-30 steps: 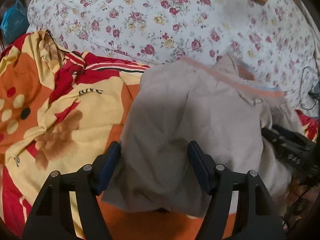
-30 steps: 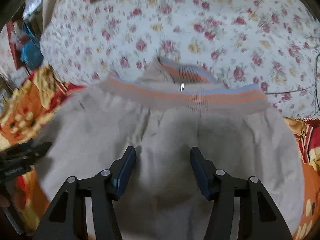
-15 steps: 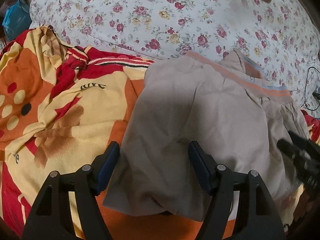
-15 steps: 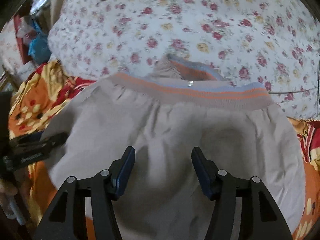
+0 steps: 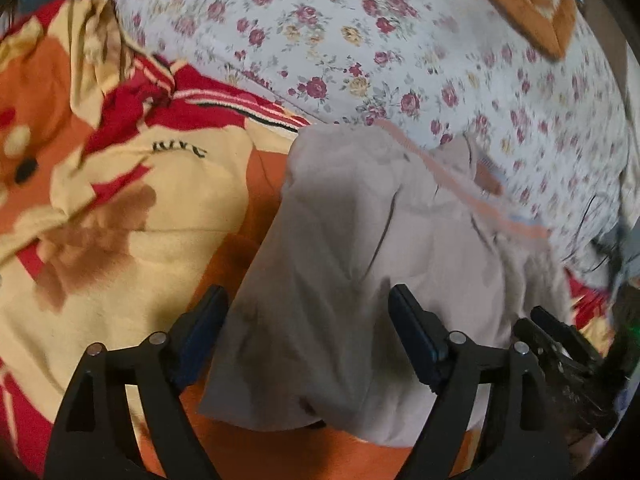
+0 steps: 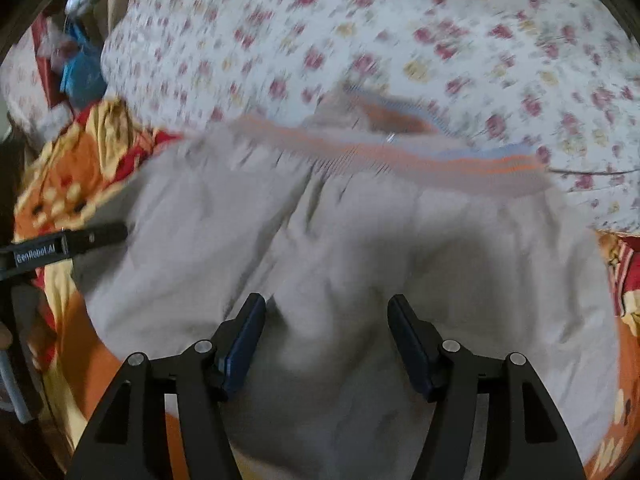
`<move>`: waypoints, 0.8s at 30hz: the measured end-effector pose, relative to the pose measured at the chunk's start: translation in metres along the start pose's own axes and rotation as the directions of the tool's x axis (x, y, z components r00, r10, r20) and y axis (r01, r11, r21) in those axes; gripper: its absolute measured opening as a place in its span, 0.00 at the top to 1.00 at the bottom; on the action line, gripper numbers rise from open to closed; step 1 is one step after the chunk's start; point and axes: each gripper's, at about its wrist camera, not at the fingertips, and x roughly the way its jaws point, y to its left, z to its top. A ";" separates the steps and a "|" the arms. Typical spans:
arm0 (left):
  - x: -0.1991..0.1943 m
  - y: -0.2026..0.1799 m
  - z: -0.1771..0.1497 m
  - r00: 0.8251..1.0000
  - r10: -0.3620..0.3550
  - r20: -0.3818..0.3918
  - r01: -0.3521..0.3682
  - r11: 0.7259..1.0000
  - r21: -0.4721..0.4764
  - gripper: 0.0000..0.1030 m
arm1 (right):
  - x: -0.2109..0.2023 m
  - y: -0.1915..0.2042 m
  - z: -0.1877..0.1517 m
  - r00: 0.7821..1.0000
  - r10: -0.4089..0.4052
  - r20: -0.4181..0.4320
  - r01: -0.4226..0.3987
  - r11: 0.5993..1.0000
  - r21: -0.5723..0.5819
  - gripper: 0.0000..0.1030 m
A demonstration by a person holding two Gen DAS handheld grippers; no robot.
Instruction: Fold large clothes
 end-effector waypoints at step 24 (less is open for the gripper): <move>0.059 0.013 0.049 0.978 -0.201 -0.054 0.195 0.976 -0.098 0.13 | 0.048 -0.021 0.015 0.997 0.043 -0.064 -0.038 0.996 0.077 0.33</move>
